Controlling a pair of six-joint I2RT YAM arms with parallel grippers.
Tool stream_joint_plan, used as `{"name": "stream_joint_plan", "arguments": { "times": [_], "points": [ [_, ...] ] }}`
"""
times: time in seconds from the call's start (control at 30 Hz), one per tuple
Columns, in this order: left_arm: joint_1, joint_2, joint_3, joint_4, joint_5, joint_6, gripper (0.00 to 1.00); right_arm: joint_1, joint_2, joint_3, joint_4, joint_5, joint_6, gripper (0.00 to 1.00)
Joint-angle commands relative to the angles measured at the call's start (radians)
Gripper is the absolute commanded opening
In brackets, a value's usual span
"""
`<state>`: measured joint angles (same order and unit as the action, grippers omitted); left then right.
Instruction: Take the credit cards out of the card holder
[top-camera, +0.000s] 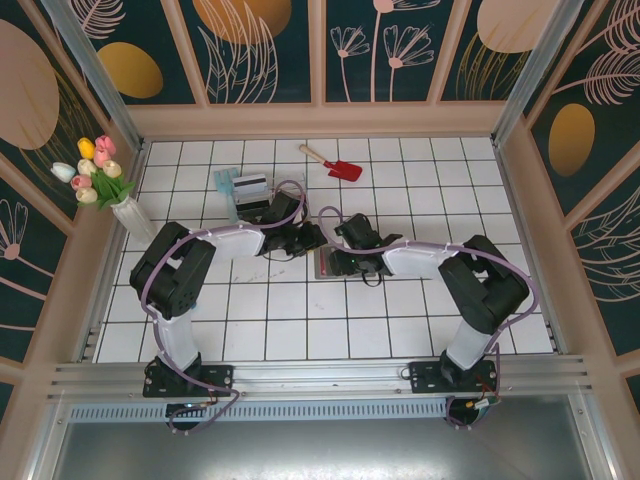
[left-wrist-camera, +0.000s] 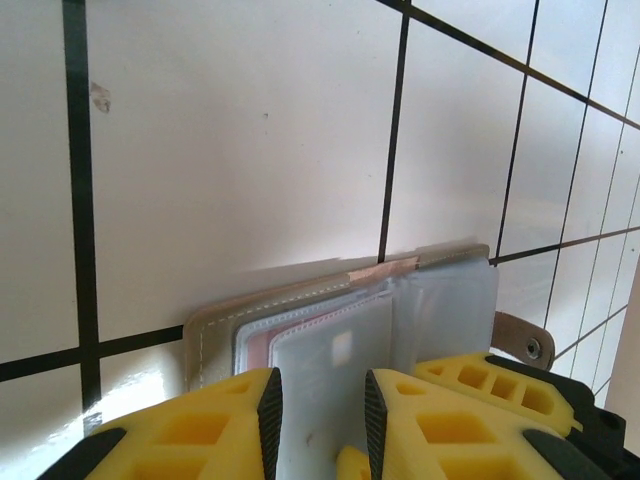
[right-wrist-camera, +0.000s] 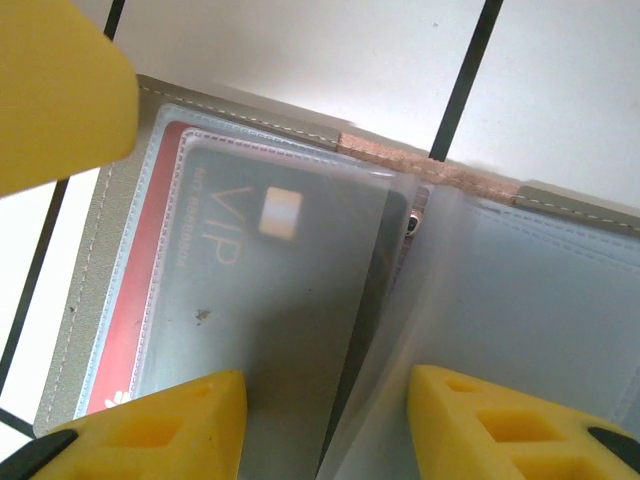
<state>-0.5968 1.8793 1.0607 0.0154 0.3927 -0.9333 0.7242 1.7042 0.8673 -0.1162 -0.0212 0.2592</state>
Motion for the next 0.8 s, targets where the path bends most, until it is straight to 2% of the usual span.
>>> {"name": "stream_joint_plan", "arguments": {
  "times": [0.0,0.2,0.4,0.77],
  "points": [
    [-0.003,-0.01,0.009,-0.001,0.043,-0.012,0.31,0.014,0.015,-0.045,-0.12,-0.069,-0.022,0.48],
    [-0.012,0.015,0.028,-0.027,0.06,0.016,0.33,0.013,0.025,-0.035,-0.121,-0.07,-0.023,0.48],
    [-0.012,0.042,0.051,-0.095,-0.006,0.04,0.33,0.012,0.032,-0.028,-0.128,-0.051,-0.021,0.48],
    [-0.013,0.091,0.096,-0.137,0.008,0.076,0.32,0.011,0.023,-0.049,-0.101,-0.051,-0.029,0.46]
  ]
}}
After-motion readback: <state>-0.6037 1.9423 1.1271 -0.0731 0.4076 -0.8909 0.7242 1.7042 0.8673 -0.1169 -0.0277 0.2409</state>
